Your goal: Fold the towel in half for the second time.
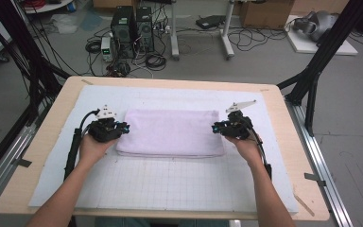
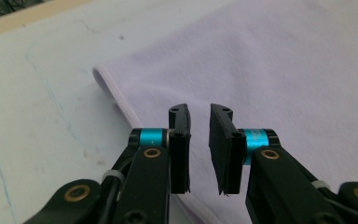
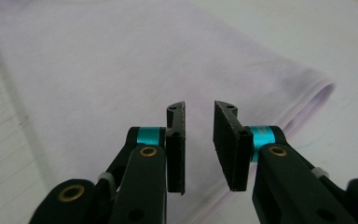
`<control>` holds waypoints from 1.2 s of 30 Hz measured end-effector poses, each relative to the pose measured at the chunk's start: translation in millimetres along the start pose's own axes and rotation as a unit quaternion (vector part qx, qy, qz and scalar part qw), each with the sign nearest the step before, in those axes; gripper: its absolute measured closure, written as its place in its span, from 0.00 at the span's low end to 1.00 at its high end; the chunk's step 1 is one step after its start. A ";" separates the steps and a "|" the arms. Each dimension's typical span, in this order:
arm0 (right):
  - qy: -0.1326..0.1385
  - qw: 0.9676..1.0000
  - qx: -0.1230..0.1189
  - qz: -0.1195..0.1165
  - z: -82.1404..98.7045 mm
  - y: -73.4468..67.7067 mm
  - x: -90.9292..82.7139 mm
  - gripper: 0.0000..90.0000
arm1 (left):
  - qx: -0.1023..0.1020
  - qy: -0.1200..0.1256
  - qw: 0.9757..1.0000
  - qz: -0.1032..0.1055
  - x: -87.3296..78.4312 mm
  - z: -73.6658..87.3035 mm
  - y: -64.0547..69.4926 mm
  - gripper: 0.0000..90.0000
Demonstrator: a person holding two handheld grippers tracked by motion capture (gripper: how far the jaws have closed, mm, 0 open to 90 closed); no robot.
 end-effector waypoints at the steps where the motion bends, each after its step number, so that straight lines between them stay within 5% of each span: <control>1: -0.003 1.000 -0.003 -0.001 4.3 -2.7 0.6 0.81 | 0.001 -0.008 1.000 0.004 -0.3 4.5 2.2 0.85; 8: -0.019 1.000 0.020 -0.015 36.1 -12.2 6.2 0.75 | 0.010 -0.019 1.000 0.020 -4.4 25.6 16.0 0.82; 10: -0.036 0.999 0.011 -0.014 41.3 -16.4 6.9 0.74 | 0.011 -0.028 0.999 0.018 -3.6 33.3 16.6 0.81; 14: -0.029 1.000 -0.008 -0.003 42.9 -23.3 3.5 0.70 | 0.004 -0.021 1.000 0.016 -5.1 39.6 17.0 0.78; 17: -0.025 1.000 0.004 -0.004 50.0 -25.2 3.1 0.68 | -0.002 -0.017 1.000 0.018 -6.1 41.4 16.2 0.77; 23: -0.008 1.000 0.010 0.000 47.3 -28.1 -2.2 0.56 | -0.012 -0.005 1.000 0.014 -13.1 38.1 15.1 0.66; 29: 0.037 0.999 0.013 0.007 31.5 -34.9 -16.3 0.43 | -0.007 0.006 1.000 0.014 -20.1 33.6 21.3 0.57; 36: 0.042 0.999 0.021 0.009 29.5 -38.8 -23.1 0.28 | -0.010 0.005 1.000 0.020 -27.3 32.0 28.5 0.40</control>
Point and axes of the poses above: each handheld gripper's, and its own axes: x roughly forward along the jaws, z roughly out of its underside, y roughly to its right, the point moved 10 cm from there along x, roughly forward along the jaws, and after that the axes turned 4 degrees about z, right-handed, at the moved point
